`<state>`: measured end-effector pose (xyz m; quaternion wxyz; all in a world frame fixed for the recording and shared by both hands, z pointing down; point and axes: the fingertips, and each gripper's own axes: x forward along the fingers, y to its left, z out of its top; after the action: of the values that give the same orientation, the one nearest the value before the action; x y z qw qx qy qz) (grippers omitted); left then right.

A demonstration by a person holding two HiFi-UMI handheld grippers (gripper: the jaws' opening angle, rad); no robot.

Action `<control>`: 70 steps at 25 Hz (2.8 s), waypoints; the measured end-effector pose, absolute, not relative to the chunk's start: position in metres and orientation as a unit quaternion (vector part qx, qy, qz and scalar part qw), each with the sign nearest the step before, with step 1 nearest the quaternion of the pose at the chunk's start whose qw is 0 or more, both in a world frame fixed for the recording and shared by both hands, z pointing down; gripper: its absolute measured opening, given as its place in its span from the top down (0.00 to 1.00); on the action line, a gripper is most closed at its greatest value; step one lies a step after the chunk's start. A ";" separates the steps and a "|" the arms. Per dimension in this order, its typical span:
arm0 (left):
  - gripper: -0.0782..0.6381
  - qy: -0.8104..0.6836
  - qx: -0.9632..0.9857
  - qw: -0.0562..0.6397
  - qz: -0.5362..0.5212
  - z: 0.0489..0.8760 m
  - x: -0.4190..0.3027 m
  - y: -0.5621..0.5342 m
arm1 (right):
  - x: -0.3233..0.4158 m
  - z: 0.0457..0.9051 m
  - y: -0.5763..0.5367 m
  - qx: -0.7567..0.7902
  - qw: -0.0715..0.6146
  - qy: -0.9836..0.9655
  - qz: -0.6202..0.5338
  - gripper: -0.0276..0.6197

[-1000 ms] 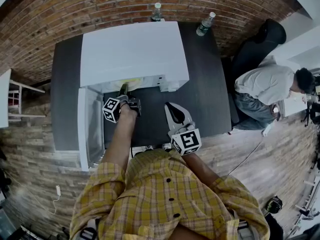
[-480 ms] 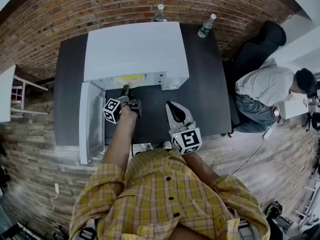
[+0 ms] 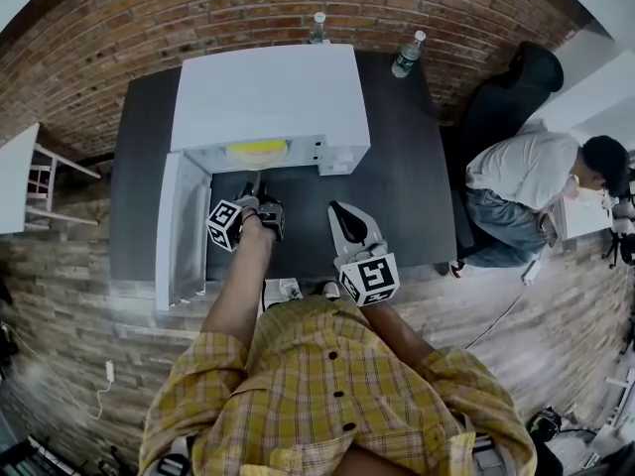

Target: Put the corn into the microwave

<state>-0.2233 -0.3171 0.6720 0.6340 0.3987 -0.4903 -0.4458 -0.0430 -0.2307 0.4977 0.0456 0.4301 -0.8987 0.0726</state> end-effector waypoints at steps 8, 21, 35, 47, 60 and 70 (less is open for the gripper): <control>0.77 -0.477 0.430 0.628 -0.440 0.642 -0.205 -0.292 | -0.037 0.494 -0.216 0.424 0.039 -0.902 0.069 0.96; 0.89 -0.473 0.500 0.588 -0.424 0.592 -0.187 -0.253 | -0.032 0.489 -0.198 0.415 0.035 -0.907 0.068 0.95; 0.89 -0.430 0.629 0.481 -0.434 0.502 -0.160 -0.210 | -0.032 0.482 -0.184 0.406 0.013 -0.909 0.095 0.95; 0.90 -0.530 0.765 0.290 -0.223 0.472 -0.148 -0.174 | -0.037 0.475 -0.176 0.398 0.002 -0.911 0.105 0.95; 0.90 -0.579 0.802 0.133 -0.059 0.458 -0.134 -0.160 | -0.042 0.470 -0.177 0.388 0.000 -0.916 0.098 0.95; 0.90 -0.597 0.796 0.096 -0.021 0.463 -0.133 -0.157 | -0.041 0.471 -0.177 0.386 0.000 -0.917 0.097 0.95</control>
<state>-0.1325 -0.1569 0.4630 0.0961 0.7963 -0.5968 -0.0212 -0.0413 -0.1774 0.4713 -0.0003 0.3863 -0.9173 0.0965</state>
